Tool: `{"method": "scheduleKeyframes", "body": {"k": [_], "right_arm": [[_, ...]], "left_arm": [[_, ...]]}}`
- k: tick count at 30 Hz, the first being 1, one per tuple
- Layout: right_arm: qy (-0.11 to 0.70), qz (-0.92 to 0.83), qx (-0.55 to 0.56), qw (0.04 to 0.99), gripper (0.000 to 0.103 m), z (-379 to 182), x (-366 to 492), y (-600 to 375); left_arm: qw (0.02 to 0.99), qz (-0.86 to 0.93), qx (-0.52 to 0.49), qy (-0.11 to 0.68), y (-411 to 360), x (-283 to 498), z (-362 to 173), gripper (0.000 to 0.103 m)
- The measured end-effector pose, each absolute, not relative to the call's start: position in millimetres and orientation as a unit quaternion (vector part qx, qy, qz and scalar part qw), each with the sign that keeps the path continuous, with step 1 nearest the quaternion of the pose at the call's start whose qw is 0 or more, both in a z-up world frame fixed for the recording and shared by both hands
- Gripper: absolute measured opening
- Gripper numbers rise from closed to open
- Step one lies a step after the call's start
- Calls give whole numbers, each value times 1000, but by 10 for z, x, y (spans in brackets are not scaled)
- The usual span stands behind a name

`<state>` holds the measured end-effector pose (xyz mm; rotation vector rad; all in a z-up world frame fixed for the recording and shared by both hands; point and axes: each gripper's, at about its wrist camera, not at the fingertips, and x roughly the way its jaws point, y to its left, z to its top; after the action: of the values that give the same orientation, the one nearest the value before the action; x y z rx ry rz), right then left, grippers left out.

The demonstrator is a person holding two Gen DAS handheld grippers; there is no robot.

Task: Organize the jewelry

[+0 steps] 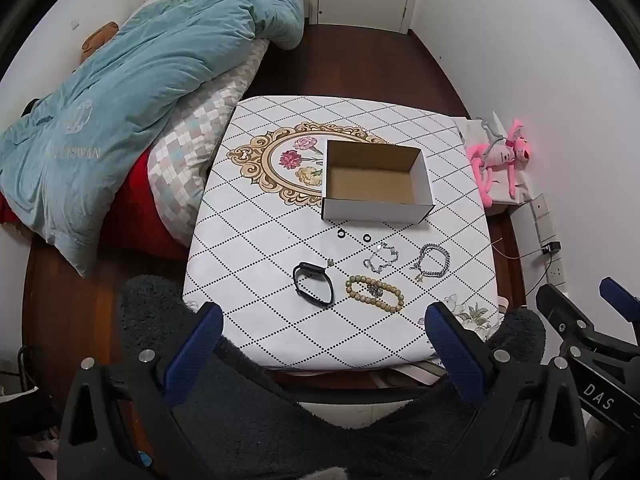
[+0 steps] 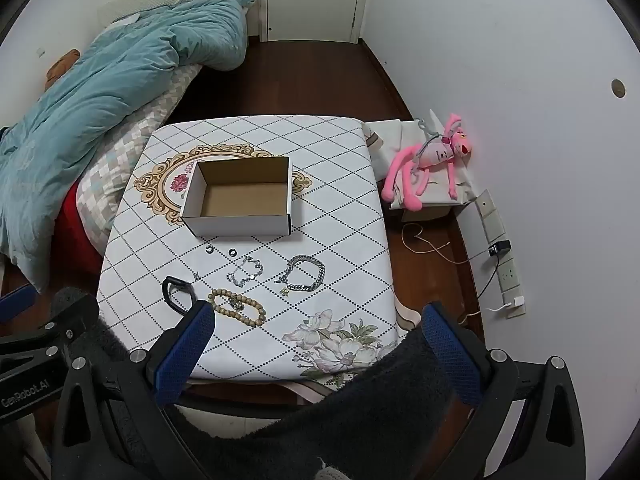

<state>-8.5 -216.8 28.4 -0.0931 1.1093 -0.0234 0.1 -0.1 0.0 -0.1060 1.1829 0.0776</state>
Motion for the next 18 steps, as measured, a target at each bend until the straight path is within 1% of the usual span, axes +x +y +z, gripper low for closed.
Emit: {"method": "scheduleKeyframes", "body": {"k": [18], "right_arm": [[521,-10,-43,852,103,341,-110,-2168]], "left_arm": [[831,33,-51,553,-24,-20,40,103]]}}
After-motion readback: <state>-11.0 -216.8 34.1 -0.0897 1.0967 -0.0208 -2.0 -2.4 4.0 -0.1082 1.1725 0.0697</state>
